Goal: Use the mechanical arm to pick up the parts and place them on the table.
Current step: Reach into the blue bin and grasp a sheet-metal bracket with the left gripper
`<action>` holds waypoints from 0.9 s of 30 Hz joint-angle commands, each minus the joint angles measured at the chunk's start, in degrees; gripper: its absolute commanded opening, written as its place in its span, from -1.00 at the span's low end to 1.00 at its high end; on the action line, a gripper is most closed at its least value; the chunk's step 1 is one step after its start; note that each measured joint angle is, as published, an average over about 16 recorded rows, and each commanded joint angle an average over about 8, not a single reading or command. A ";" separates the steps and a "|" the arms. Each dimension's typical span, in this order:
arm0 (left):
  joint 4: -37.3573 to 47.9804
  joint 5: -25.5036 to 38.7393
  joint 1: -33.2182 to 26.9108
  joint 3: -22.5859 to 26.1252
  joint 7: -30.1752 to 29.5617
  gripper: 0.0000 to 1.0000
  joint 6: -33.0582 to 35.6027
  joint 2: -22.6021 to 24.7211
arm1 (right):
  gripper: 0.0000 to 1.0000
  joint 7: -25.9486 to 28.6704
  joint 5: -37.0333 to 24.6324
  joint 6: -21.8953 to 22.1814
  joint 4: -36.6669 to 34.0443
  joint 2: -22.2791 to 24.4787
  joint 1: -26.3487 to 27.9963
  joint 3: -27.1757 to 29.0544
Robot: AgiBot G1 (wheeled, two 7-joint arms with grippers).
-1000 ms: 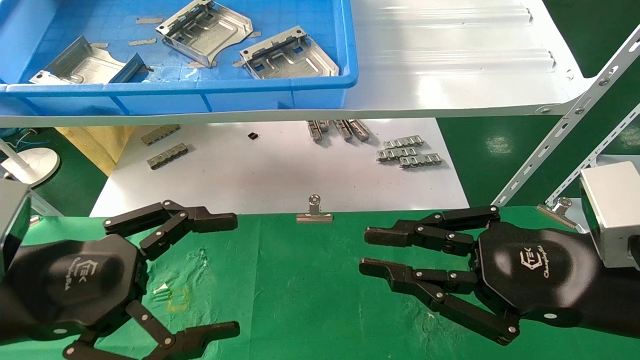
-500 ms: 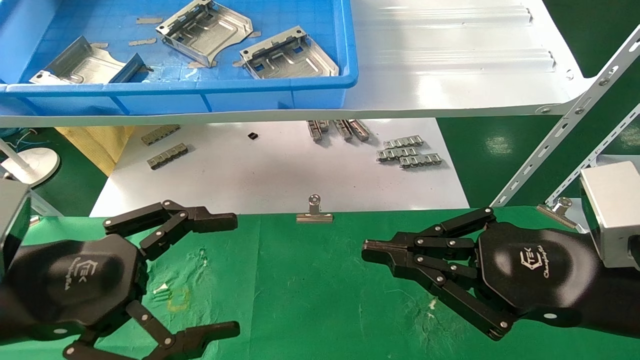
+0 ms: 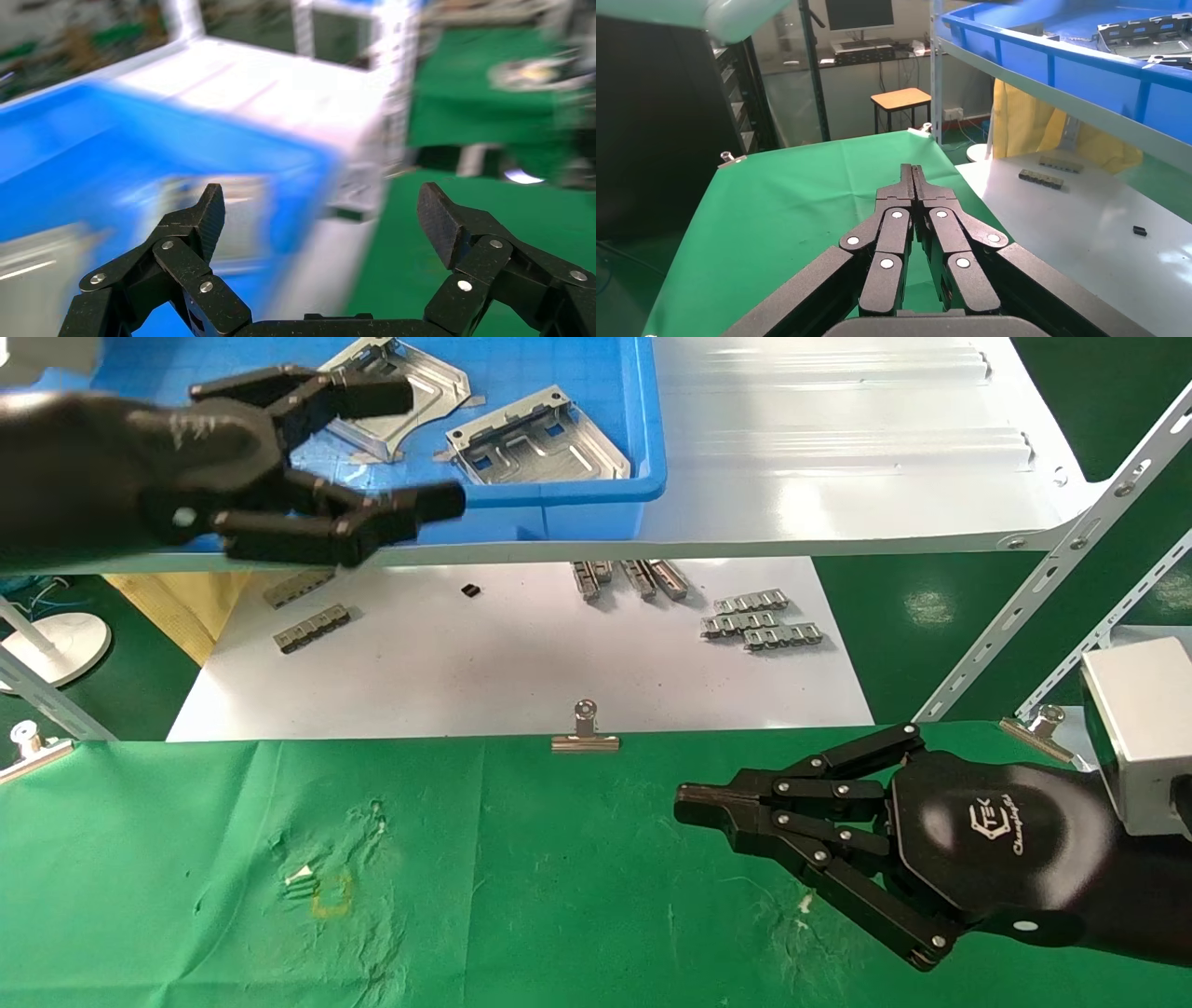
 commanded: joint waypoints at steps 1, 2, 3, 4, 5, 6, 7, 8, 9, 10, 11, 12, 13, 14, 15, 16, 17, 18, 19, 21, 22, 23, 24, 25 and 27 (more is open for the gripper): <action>5.45 4.68 -5.67 2.31 -0.38 1.00 -0.75 2.76 | -1.00 0.00 0.00 0.00 0.00 0.00 0.00 0.00; 8.42 6.53 -7.72 3.13 0.17 1.00 -1.67 4.06 | -1.00 0.00 0.00 0.00 0.00 0.00 0.00 0.00; 11.38 8.27 -9.64 3.88 0.83 1.00 -2.73 5.31 | -1.00 0.00 0.00 0.00 0.00 0.00 0.00 0.00; 14.27 9.79 -11.34 4.50 1.55 1.00 -3.98 6.51 | -1.00 0.00 0.00 0.00 0.00 0.00 0.00 0.00; 17.30 11.20 -12.98 5.03 2.22 1.00 -5.58 7.72 | -1.00 0.00 0.00 0.00 0.00 0.00 0.00 0.00; 20.25 12.56 -14.51 5.52 2.84 1.00 -7.38 8.89 | -1.00 0.00 0.00 0.00 0.00 0.00 0.00 0.00; 22.94 13.74 -15.87 5.93 3.37 1.00 -9.25 9.98 | -1.00 0.00 0.00 0.00 0.00 0.00 0.00 0.00; 25.55 14.81 -17.11 6.30 3.84 1.00 -11.21 11.03 | -1.00 0.00 0.00 0.00 0.00 0.00 0.00 0.00; 27.98 15.77 -18.22 6.62 4.22 1.00 -13.18 12.02 | -1.00 0.00 0.00 0.00 0.00 0.00 0.00 0.00; 30.08 16.54 -19.15 6.87 4.50 1.00 -14.99 12.89 | -1.00 0.00 0.00 0.00 0.00 0.00 0.00 0.00; 32.04 17.14 -19.96 7.06 4.70 0.93 -16.65 13.70 | -1.00 0.00 0.00 0.00 0.00 0.00 0.00 0.00; 33.81 17.64 -20.65 7.22 4.87 0.70 -18.07 14.40 | -1.00 0.00 0.00 0.00 0.00 0.00 0.00 0.00; 35.29 18.05 -21.20 7.38 5.02 0.45 -19.09 14.94 | -0.97 0.00 0.00 0.00 0.00 0.00 0.00 0.00; 36.65 18.44 -21.67 7.57 5.15 0.20 -19.81 15.40 | -0.86 0.00 0.00 0.00 0.00 0.00 0.00 0.00; 37.87 18.80 -22.09 7.76 5.28 -0.05 -20.27 15.77 | -0.61 0.00 0.00 0.00 0.00 0.00 0.00 0.00; 38.91 19.11 -22.45 7.95 5.38 -0.30 -20.46 16.04 | -0.36 0.00 0.00 0.00 0.00 0.00 0.00 0.00; 39.87 19.42 -22.79 8.16 5.49 -0.55 -20.48 16.25 | -0.11 0.00 0.00 0.00 0.00 0.00 0.00 0.00; 40.73 19.75 -23.10 8.38 5.60 -0.80 -20.37 16.42 | 0.14 0.00 0.00 0.00 0.00 0.00 0.00 0.00; 41.48 20.08 -23.39 8.62 5.70 -0.99 -20.16 16.55 | 0.39 0.00 0.00 0.00 0.00 0.00 0.00 0.00; 42.78 20.77 -23.97 9.10 5.90 -1.00 -19.73 16.76 | 0.86 0.00 0.00 0.00 0.00 0.00 0.00 0.00; 43.29 21.04 -24.26 9.30 6.01 -1.00 -19.55 16.84 | 1.00 0.00 0.00 0.00 0.00 0.00 0.00 0.00; 43.76 21.28 -24.55 9.46 6.13 -1.00 -19.44 16.91 | 1.00 0.00 0.00 0.00 0.00 0.00 0.00 0.00; 44.19 21.48 -24.81 9.60 6.28 -1.00 -19.38 16.98 | 1.00 0.00 0.00 0.00 0.00 0.00 0.00 0.00; 44.54 21.64 -25.05 9.70 6.44 -1.00 -19.38 17.04 | 1.00 0.00 0.00 0.00 0.00 0.00 0.00 0.00; 45.11 21.92 -25.48 9.88 6.92 -1.00 -19.56 17.14 | 1.00 0.00 0.00 0.00 0.00 0.00 0.00 0.00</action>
